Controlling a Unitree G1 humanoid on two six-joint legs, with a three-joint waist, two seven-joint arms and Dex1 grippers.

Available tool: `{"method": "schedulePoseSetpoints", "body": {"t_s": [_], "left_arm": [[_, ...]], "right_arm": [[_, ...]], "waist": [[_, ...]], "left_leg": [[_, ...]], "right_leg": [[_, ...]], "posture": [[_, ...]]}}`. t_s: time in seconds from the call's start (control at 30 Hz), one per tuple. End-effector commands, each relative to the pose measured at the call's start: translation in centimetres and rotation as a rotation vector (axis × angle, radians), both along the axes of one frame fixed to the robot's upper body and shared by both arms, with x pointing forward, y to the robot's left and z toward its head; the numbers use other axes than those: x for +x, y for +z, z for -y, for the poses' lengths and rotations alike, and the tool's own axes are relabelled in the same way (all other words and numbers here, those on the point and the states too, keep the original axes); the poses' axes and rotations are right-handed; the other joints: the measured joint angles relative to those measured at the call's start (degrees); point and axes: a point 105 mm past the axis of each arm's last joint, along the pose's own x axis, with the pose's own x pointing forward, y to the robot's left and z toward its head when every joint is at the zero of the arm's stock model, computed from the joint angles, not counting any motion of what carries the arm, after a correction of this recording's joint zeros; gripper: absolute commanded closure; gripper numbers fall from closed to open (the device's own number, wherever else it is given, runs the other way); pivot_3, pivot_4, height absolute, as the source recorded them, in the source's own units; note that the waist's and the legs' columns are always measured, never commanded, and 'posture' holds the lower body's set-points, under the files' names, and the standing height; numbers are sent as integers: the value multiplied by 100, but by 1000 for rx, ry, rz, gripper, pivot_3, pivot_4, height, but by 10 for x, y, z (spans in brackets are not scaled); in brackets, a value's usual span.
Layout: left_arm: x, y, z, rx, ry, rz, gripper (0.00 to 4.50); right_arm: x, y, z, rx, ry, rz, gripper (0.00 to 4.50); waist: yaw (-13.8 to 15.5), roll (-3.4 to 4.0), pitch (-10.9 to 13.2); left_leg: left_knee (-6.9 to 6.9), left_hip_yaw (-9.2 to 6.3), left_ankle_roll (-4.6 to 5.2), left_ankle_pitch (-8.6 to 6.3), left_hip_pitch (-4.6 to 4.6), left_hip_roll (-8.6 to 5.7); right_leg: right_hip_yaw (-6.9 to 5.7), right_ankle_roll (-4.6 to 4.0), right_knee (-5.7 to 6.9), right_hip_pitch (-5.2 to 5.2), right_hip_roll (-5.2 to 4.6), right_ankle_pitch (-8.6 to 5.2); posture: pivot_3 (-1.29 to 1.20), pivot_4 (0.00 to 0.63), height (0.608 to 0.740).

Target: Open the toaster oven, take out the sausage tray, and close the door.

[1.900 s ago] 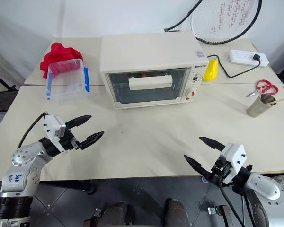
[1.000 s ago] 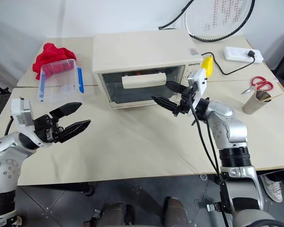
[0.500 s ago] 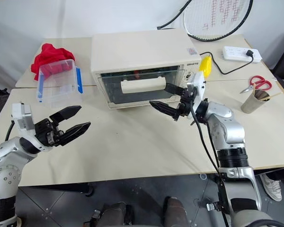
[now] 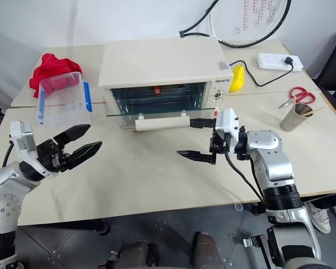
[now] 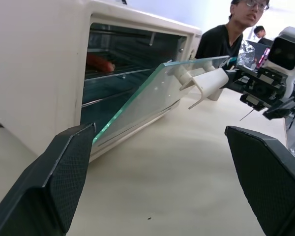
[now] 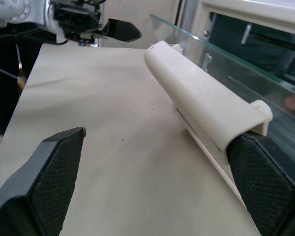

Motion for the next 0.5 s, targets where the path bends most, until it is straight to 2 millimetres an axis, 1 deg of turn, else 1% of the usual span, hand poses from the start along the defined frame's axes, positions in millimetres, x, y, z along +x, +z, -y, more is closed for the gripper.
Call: {"method": "schedulePoseSetpoints", "body": {"t_s": [0.03,0.17,0.37,0.4,0.5], "left_arm": [[7,17,-8,-35,36,56,1216],[17,25,-8,-42,47,94,2430],[38,25,12,-34,-5,129,4319],[41,24,15,-26,-7,134,4452],[47,23,22,-24,-25,146,4452]], "right_arm": [[-11,9,-5,-15,56,99,0],[-11,8,-3,-16,49,108,0],[-9,2,1,-37,31,112,0],[-9,1,1,-38,29,114,0],[-9,0,1,-41,29,117,0]], "waist": [[2,-1,0],[2,-1,1],[6,-1,1],[6,-1,1],[6,-1,1]], "left_leg": [[1,1,0,0,0,0],[5,0,0,0,-1,0],[6,2,0,0,-1,-3],[7,2,0,0,-1,-3],[6,2,0,0,-1,-3]], "right_leg": [[1,0,0,0,0,0],[1,0,1,1,-1,0],[-1,0,1,2,0,0],[-1,0,1,2,0,0],[-3,0,1,1,1,0]], "posture": [[0,150,740],[0,150,740],[0,150,740],[0,150,740],[0,150,740]]}}
